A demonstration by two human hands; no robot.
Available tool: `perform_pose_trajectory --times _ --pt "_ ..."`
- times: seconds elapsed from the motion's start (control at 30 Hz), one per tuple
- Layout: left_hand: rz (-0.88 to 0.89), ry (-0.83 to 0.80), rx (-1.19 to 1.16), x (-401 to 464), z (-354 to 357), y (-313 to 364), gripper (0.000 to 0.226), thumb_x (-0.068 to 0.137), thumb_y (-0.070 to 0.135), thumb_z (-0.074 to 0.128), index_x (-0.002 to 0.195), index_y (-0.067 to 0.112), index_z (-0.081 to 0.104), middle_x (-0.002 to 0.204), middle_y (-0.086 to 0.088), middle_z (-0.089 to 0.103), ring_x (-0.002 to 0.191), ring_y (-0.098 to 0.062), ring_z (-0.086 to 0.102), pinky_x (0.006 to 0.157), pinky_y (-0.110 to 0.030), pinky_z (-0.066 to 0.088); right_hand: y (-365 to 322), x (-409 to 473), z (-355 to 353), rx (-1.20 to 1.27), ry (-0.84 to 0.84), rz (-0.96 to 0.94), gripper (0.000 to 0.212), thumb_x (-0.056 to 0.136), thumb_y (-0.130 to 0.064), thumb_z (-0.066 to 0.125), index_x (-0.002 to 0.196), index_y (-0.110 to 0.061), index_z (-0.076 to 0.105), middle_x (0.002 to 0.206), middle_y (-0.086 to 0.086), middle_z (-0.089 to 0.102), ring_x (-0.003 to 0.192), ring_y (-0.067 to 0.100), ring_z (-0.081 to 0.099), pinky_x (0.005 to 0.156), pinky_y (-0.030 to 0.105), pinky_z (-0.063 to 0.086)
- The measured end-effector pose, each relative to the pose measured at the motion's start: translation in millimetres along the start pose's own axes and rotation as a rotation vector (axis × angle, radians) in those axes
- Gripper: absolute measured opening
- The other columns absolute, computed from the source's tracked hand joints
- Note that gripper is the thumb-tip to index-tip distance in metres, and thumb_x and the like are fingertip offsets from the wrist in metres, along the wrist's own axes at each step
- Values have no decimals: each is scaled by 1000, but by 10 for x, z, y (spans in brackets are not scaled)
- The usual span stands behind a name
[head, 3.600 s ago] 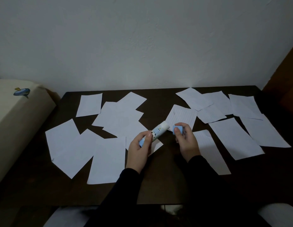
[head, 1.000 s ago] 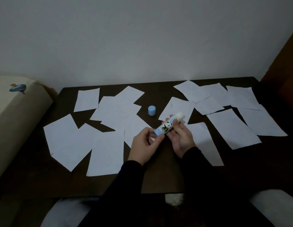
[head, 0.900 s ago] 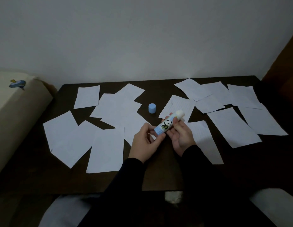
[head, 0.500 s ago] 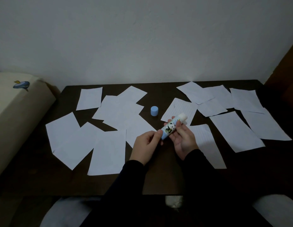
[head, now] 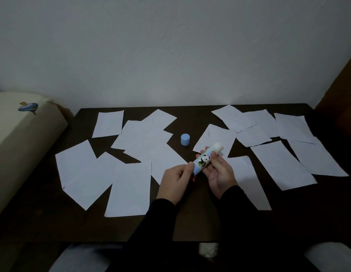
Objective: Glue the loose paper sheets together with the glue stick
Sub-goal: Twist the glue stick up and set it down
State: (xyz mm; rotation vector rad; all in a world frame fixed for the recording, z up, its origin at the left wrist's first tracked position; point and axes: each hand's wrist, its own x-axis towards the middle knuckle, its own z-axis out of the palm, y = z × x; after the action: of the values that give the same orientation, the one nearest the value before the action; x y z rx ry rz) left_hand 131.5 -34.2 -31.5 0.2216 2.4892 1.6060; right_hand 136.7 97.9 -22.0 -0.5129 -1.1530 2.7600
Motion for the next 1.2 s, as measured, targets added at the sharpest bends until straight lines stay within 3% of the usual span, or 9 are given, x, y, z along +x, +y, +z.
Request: perform_pose_trajectory --times 0.1,0.23,0.4,0.5,0.67,0.73,0.9,1.0,1.2 --pt "26 30 -3 15 -16 -28 24 91 44 59 91 22 68 84 6 66 71 -12 58 65 -31 51 2 12 8 7 -3 4 20 101 -14 40 113 -8 55 107 15 63 98 21 64 71 32 56" --pt "87 64 -5 13 -3 -39 17 84 37 71 92 30 58 87 12 63 61 -4 50 54 -19 44 -9 17 15 20 20 13 18 101 -13 41 111 -10 55 106 16 63 100 23 62 79 36 52" --pt "6 42 -58 20 15 -35 45 88 62 43 90 24 68 83 7 67 74 -10 60 66 -30 50 -9 11 7 38 14 5 18 101 -13 41 110 -10 56 104 15 64 99 23 63 77 36 53" --pt "-13 7 16 12 16 -5 51 96 55 36 87 18 71 80 4 68 74 -9 59 68 -29 48 -7 5 9 27 6 -1 17 101 -13 41 107 -11 57 103 13 64 98 22 63 78 36 53" --pt "52 46 -35 19 -18 -18 14 87 39 67 93 28 62 90 14 64 64 -4 51 57 -21 45 -3 24 12 37 12 1 19 100 -14 41 112 -10 55 111 13 62 97 20 64 72 33 55" --pt "72 52 -58 25 -9 -36 19 84 35 72 97 31 59 95 15 63 60 -4 49 55 -21 46 -3 29 14 40 19 3 18 100 -14 41 112 -10 55 113 14 61 99 22 63 73 34 53" --pt "5 38 -139 14 4 -22 37 87 61 49 98 29 64 87 8 68 72 -9 59 61 -25 49 -12 18 24 27 24 9 18 100 -14 42 107 -12 58 107 15 62 102 24 61 79 37 52" --pt "-8 7 -47 14 9 -10 45 95 55 38 91 22 69 81 6 69 68 -4 57 66 -24 47 -8 19 18 19 28 9 17 100 -15 43 108 -12 58 108 14 63 102 23 62 79 37 52" --pt "53 69 -8 34 -18 -42 15 86 37 70 93 30 60 89 12 64 67 -6 53 57 -18 45 2 40 10 32 3 3 19 100 -12 40 113 -9 55 109 13 62 99 20 63 74 33 55"
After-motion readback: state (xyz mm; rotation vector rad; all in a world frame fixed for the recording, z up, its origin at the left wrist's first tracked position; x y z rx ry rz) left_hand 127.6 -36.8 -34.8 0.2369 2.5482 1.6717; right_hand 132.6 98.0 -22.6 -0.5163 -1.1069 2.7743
